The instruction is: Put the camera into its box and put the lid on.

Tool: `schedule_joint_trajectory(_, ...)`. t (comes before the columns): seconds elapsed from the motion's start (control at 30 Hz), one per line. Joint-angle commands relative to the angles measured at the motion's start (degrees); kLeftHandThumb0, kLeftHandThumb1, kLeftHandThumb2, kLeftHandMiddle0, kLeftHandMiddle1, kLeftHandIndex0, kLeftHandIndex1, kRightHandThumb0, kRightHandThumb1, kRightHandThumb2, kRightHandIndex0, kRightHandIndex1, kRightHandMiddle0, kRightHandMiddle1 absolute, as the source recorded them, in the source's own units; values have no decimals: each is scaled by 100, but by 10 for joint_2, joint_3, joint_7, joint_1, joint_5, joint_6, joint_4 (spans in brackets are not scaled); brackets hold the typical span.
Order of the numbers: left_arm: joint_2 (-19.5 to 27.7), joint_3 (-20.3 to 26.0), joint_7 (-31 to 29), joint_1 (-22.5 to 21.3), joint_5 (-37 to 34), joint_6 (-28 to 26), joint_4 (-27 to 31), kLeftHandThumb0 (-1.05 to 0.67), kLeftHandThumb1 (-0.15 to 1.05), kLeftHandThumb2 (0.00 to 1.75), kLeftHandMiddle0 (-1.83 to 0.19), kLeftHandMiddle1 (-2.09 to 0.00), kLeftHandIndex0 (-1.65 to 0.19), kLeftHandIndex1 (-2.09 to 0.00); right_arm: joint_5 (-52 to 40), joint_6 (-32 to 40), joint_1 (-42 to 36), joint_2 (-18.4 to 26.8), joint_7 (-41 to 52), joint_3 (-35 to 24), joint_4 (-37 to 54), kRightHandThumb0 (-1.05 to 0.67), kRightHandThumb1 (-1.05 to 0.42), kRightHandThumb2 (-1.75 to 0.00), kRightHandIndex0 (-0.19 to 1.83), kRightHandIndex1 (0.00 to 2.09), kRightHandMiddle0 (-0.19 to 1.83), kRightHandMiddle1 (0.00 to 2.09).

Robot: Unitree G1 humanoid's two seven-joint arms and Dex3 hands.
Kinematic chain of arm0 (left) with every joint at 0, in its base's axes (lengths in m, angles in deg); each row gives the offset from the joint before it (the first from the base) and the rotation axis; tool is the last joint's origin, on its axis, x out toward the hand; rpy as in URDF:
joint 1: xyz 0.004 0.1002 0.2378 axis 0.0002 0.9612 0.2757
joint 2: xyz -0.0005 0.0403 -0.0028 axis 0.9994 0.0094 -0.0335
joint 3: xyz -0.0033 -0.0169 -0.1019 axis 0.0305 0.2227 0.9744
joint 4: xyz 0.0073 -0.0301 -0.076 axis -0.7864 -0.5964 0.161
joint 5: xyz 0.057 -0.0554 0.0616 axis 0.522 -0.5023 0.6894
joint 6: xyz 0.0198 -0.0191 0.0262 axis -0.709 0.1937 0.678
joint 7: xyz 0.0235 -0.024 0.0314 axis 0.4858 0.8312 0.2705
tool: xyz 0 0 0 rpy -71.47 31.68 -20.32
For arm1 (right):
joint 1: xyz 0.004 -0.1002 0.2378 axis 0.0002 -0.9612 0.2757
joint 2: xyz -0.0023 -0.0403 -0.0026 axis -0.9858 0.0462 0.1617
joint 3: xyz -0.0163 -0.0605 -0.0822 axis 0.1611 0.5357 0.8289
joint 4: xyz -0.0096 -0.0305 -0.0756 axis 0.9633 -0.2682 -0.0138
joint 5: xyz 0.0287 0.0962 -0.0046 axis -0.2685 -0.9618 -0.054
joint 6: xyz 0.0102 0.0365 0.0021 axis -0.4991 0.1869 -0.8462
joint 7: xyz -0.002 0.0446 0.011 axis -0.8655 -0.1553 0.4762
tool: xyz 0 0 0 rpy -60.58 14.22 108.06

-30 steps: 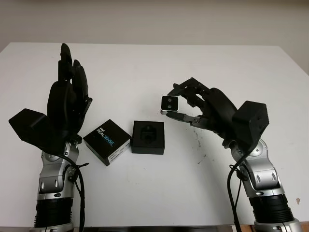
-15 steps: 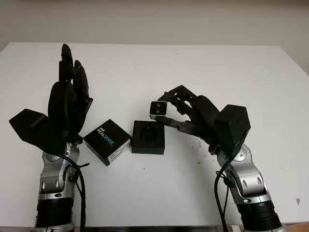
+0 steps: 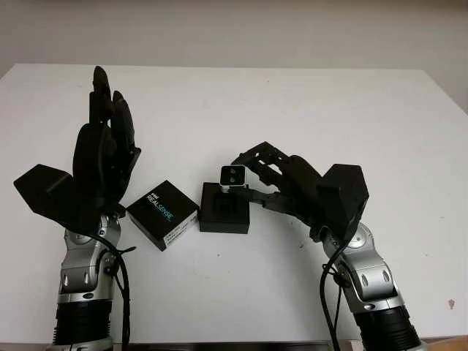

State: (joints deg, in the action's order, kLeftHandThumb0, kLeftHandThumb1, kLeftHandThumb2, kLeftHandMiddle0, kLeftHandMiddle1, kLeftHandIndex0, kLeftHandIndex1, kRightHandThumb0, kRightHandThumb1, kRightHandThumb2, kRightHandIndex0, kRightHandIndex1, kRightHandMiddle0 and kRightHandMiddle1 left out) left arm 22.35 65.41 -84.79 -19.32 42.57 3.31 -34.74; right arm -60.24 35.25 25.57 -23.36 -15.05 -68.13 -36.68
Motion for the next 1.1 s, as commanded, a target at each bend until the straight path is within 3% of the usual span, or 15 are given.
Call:
schedule_joint_trajectory(0.0, -1, 0, 2, 2, 1, -2, 8, -79, 105, 57, 19, 0, 19, 0, 3, -16, 11, 1, 2, 3, -13, -37, -96, -5, 23, 7, 28, 167)
schedule_joint_trajectory(0.57, 3, 0, -2, 0, 8, 5, -3, -79, 105, 59, 19, 0, 19, 0, 15, -61, 31, -14, -5, 1, -94, -36, -96, -5, 23, 7, 25, 167)
schedule_joint_trajectory(1.07, 3, -1, -3, -2, 12, 5, -9, -80, 105, 60, 19, 0, 19, 0, -6, -33, 33, -29, 8, -3, -94, -37, -97, -5, 22, 6, 25, 165)
